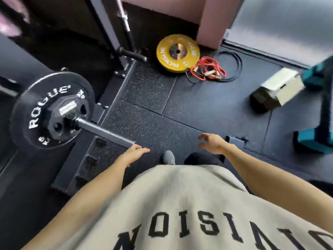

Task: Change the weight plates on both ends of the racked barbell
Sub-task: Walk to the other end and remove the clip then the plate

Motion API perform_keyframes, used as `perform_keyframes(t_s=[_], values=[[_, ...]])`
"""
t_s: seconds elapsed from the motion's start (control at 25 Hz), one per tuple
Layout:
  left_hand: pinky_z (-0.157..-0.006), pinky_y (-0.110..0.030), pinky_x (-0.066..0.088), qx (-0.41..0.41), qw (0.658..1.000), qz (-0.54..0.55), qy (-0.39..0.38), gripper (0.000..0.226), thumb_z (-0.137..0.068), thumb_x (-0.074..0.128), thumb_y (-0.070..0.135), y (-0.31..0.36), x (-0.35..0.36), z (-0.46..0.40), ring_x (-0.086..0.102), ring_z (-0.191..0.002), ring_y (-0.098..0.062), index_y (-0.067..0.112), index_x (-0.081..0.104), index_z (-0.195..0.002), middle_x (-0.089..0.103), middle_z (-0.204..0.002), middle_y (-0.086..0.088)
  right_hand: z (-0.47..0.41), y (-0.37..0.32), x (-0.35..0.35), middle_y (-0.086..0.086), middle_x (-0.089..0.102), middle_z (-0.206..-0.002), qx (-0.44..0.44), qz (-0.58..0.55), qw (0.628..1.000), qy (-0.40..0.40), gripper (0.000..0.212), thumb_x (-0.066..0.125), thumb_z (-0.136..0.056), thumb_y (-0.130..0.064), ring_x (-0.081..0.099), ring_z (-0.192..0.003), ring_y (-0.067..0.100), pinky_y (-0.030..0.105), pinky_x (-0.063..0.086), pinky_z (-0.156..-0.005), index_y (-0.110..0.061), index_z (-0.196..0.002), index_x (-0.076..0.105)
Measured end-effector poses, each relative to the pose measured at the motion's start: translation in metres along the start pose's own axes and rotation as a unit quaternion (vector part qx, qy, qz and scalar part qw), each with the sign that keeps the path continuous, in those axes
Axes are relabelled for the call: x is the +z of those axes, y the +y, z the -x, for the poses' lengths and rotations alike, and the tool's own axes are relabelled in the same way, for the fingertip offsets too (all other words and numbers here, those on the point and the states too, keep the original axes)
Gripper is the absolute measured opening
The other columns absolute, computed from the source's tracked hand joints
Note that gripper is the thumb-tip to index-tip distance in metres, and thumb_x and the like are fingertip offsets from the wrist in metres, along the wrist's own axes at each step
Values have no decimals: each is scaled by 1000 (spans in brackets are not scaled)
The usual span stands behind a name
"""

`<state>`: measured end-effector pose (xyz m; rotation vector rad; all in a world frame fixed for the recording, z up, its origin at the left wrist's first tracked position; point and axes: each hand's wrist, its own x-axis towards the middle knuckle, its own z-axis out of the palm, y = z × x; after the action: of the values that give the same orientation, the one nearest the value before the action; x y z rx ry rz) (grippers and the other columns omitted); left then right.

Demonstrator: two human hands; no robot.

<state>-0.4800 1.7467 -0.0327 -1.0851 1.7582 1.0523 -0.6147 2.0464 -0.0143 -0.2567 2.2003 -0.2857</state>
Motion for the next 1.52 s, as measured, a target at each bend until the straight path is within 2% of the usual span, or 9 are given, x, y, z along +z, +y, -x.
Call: perform_keyframes(t_s=[0.16, 0.36, 0.52, 0.68, 0.8, 1.04, 1.16, 1.36, 1.52], values=[[-97, -46, 37, -46, 990, 129, 44, 63, -91, 62, 50, 1, 11, 20, 44, -130, -31, 23, 40, -144, 43, -149, -8, -48, -27, -41, 4, 63, -129, -81, 96, 991, -44, 47, 67, -89, -41, 58, -120, 27, 33, 46, -100, -25, -133, 58], [-91, -37, 36, -104, 942, 294, 121, 59, -91, 63, 49, -1, 58, 58, 46, -125, -27, 26, 43, -141, 45, -146, -6, -88, -55, -79, 4, 64, -126, -186, 230, 948, -117, 54, 67, -86, -45, 61, -114, 26, 36, 48, -97, -29, -135, 55], [-93, -38, 37, -121, 908, 359, 179, 56, -89, 67, 47, -6, 92, 80, 46, -128, -26, 26, 47, -136, 45, -146, -5, -101, -68, -84, 6, 66, -123, -232, 279, 921, -137, 53, 68, -85, -42, 63, -111, 25, 34, 50, -96, -28, -134, 55], [-100, -39, 40, -108, 881, 394, 241, 53, -89, 67, 47, -18, 88, 102, 48, -123, -27, 29, 48, -135, 46, -145, -7, -91, -97, -83, 12, 64, -126, -285, 281, 906, -140, 52, 68, -90, -34, 61, -113, 26, 30, 48, -92, -19, -138, 54], [-105, -40, 39, -79, 871, 398, 276, 55, -89, 67, 49, -35, 68, 119, 47, -127, -27, 32, 45, -137, 41, -150, -6, -75, -130, -82, 13, 63, -127, -318, 276, 898, -126, 52, 67, -92, -31, 63, -108, 26, 27, 47, -83, -19, -140, 52], [-98, -37, 38, -25, 853, 380, 356, 58, -88, 67, 51, -68, -11, 159, 48, -128, -28, 33, 44, -138, 47, -146, -9, -36, -218, -95, 11, 65, -125, -371, 218, 901, -59, 57, 69, -91, -31, 65, -100, 25, 29, 51, -78, -19, -142, 49], [-96, -37, 37, -6, 842, 379, 385, 58, -86, 67, 53, -78, -52, 171, 50, -125, -26, 35, 45, -137, 54, -140, -7, -25, -265, -110, 14, 63, -126, -410, 183, 893, -18, 58, 71, -89, -29, 62, -99, 24, 32, 50, -85, -16, -141, 50], [-104, -43, 39, 2, 827, 372, 420, 65, -75, 68, 64, -86, -126, 170, 52, -122, -27, 43, 45, -132, 53, -141, -6, -34, -355, -130, 12, 58, -137, -457, 164, 874, -1, 58, 70, -89, -33, 57, -123, 27, 30, 44, -98, -20, -142, 49], [-97, -42, 38, -6, 813, 373, 446, 58, -84, 65, 59, -89, -177, 150, 51, -123, -27, 42, 45, -135, 56, -137, -4, -59, -422, -124, 11, 58, -137, -488, 182, 854, -10, 58, 66, -91, -37, 56, -123, 27, 32, 43, -101, -20, -144, 47]])
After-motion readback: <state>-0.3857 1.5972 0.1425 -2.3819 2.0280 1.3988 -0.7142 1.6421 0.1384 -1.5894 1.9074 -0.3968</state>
